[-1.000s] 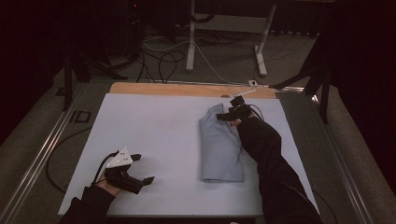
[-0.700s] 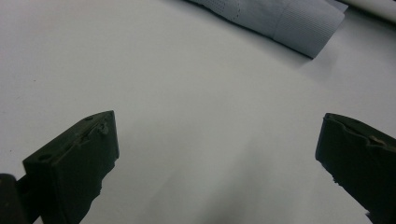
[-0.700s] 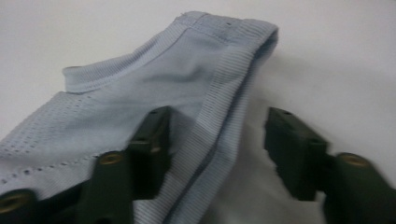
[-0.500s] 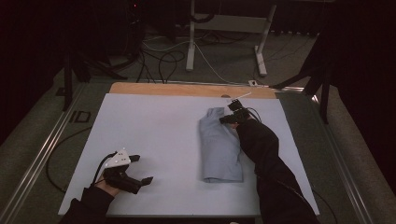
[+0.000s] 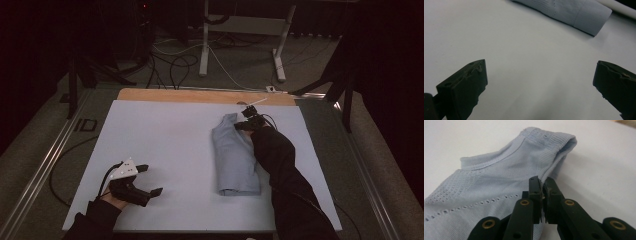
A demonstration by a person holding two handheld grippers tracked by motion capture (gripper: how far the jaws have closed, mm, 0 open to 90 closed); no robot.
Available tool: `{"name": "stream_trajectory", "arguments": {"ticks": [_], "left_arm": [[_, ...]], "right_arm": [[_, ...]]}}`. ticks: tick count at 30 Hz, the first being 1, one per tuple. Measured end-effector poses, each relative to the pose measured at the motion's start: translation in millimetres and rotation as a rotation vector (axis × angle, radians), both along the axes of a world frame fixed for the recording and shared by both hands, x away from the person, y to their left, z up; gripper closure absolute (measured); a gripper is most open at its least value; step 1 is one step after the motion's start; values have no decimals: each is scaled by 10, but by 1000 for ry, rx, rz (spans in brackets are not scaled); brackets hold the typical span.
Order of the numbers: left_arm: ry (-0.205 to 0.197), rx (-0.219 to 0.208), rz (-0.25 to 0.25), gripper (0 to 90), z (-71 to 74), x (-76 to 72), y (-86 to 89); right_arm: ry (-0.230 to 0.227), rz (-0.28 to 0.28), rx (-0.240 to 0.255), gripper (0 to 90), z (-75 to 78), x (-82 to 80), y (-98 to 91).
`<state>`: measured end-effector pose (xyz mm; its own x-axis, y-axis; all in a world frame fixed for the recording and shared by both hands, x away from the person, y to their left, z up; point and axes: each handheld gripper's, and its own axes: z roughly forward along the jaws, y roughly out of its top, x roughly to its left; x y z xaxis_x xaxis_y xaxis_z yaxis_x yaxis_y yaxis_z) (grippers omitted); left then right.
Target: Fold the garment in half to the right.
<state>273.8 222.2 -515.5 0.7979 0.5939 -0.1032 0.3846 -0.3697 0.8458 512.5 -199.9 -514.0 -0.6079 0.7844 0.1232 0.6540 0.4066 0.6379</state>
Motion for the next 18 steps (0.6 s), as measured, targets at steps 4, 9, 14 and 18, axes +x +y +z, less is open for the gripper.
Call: {"name": "stream_trajectory", "arguments": {"ticks": [4,9,14,18], "left_arm": [[-10,-12,6,5,8,-2,13],[-13,-7,5,5,9,-6,12],[-15,1,0,5,0,-7,7],[-16,-1,1,5,3,-6,13]], "right_arm": [[7,-2,-12,853,-6,8,2],[6,-6,-34,773,-4,24,11],[-13,-14,-50,612,40,-7,9],[-12,14,-28,433,133,-51,-19]]}}
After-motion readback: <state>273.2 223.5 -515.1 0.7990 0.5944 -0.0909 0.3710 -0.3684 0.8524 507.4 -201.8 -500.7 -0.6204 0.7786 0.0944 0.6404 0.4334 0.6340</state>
